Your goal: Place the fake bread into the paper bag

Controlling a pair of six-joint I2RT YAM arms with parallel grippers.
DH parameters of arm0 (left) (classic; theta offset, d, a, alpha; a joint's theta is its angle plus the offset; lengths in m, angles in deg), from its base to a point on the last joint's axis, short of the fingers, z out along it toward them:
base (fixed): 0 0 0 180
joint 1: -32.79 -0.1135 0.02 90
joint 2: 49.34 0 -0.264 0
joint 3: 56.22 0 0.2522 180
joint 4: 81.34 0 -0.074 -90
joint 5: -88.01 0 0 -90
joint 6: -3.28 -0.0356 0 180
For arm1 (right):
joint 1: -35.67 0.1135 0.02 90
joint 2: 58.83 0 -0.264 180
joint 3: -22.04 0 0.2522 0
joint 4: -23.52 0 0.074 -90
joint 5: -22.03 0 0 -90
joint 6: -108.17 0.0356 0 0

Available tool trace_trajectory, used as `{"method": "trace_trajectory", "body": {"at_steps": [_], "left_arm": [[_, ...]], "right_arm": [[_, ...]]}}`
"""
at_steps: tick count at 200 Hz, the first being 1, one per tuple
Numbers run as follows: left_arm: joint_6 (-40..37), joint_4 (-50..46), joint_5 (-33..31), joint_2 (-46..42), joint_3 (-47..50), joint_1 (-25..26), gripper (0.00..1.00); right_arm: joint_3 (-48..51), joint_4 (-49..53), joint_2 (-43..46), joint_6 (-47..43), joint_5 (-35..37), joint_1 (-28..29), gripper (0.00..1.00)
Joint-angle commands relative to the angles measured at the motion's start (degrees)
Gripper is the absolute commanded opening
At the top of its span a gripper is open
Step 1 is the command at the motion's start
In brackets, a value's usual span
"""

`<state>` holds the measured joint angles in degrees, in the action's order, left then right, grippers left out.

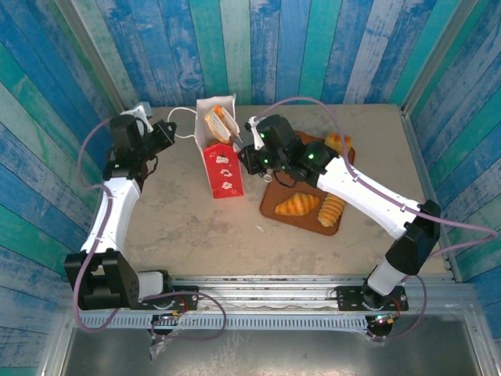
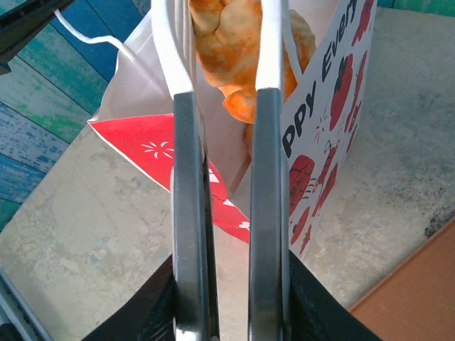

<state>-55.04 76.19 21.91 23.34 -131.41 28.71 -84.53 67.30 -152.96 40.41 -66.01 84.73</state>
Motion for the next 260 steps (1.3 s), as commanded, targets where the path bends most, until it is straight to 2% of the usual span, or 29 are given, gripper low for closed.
{"method": "trace_trajectory", "body": {"at_steps": [1, 57, 139, 159, 188, 201, 213, 235, 260], "left_arm": [[-1.01, -0.52, 0.04, -3.17, 0.08, -0.23, 0.00], [-0.86, -0.53, 0.62, -3.30, 0.26, -0.23, 0.00], [-0.93, -0.68, 0.71, -3.49, 0.26, -0.20, 0.00], [-0.87, -0.78, 1.65, -3.52, 0.13, -0.23, 0.12], [-0.48, -0.70, 2.68, -3.60, -0.42, -0.23, 0.19], [-0.69, -0.84, 3.16, -3.60, -0.71, -0.23, 0.30], [-0.77, -1.42, 3.17, -3.68, -1.23, -0.21, 0.44], [-1.40, -2.01, 3.06, -4.68, -1.68, -0.23, 0.58], [-1.36, -2.26, 1.10, -6.94, -1.30, -0.23, 0.63]], "right_arm": [[0.44, -1.35, 0.70, 0.44, 1.56, 0.14, 0.38], [0.27, -1.79, 1.38, 0.35, 1.13, 0.08, 0.51], [-0.65, -3.80, 1.51, -0.14, -1.49, 0.04, 0.53], [-0.96, -4.23, 1.73, -0.10, -2.12, 0.09, 0.53], [-1.12, -5.72, 3.38, -0.08, -4.61, 0.10, 0.52], [-0.81, -7.26, 4.73, -0.54, -6.60, 0.10, 0.53], [-0.74, -7.93, 6.12, -0.53, -7.26, 0.10, 0.52], [-0.47, -8.27, 9.12, -1.90, -6.92, 0.08, 0.53], [0.11, -9.74, 13.54, -4.39, -7.58, 0.00, 0.54]]}}
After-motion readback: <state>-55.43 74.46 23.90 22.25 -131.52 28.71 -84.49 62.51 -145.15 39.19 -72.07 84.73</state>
